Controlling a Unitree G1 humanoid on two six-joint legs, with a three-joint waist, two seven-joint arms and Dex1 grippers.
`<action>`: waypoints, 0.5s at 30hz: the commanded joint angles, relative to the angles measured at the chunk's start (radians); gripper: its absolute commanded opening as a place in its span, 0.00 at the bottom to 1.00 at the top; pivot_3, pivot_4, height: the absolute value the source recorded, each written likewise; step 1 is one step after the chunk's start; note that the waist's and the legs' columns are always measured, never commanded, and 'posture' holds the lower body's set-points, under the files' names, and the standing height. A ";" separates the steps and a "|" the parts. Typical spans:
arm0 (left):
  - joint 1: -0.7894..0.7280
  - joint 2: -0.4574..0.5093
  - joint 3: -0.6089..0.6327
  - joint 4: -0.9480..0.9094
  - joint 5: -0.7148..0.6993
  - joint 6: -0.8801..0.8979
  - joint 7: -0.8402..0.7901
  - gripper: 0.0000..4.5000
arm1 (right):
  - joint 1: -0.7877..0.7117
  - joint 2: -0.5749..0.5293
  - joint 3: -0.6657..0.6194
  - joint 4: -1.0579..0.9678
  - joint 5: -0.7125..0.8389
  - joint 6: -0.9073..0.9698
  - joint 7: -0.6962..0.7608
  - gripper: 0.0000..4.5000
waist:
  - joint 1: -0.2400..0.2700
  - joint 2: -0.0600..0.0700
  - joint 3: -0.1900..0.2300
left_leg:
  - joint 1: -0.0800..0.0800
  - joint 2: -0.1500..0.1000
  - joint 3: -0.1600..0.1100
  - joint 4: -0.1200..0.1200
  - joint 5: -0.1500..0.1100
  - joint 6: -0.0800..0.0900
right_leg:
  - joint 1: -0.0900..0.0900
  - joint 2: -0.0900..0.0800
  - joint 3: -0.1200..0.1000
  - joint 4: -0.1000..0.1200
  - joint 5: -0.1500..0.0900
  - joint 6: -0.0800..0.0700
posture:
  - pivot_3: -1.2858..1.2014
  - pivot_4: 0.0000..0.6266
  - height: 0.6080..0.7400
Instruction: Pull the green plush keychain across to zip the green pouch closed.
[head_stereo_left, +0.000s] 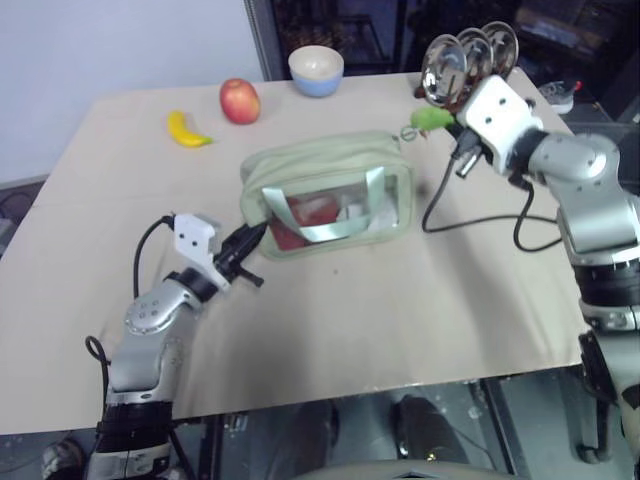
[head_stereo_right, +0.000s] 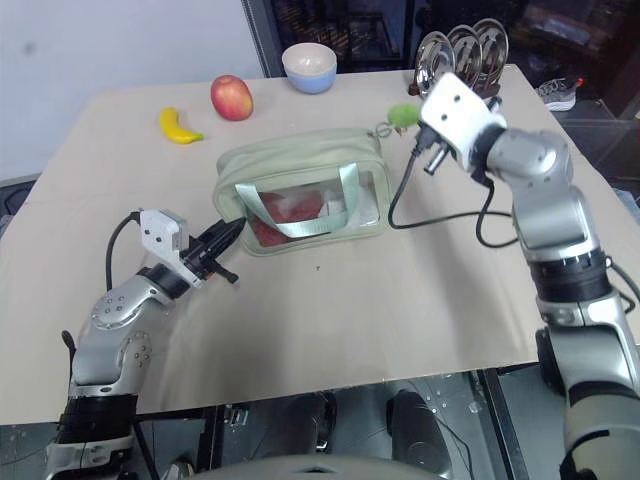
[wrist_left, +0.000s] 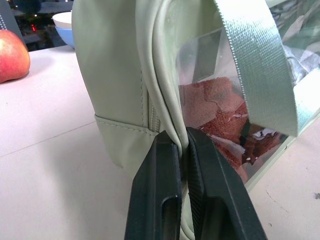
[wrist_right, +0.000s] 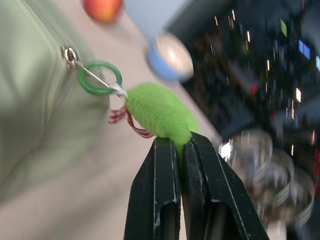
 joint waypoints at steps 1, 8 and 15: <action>0.014 0.002 0.065 0.018 0.001 0.017 0.054 0.00 | 0.066 0.021 -0.076 -0.019 -0.002 0.052 -0.095 0.01 | -0.001 0.000 0.000 | 0.000 0.000 0.001 0.000 0.000 0.000 | 0.000 0.000 0.001 0.001 0.000 0.000 | 0.52 0.24 1.00; 0.006 -0.001 0.071 0.011 -0.003 0.022 0.083 0.00 | 0.176 0.095 -0.070 0.041 -0.004 0.077 -0.201 0.01 | -0.002 0.000 0.000 | 0.004 0.000 0.004 0.002 -0.002 0.003 | 0.000 0.001 0.004 0.007 0.000 0.000 | 0.52 0.24 1.00; 0.005 0.000 0.083 0.001 -0.016 0.030 0.094 0.00 | 0.209 0.122 -0.035 0.145 -0.009 0.071 -0.238 0.01 | -0.001 0.000 0.000 | 0.004 0.001 0.004 0.003 -0.002 0.003 | 0.000 0.002 0.004 0.007 0.000 0.000 | 0.52 0.24 1.00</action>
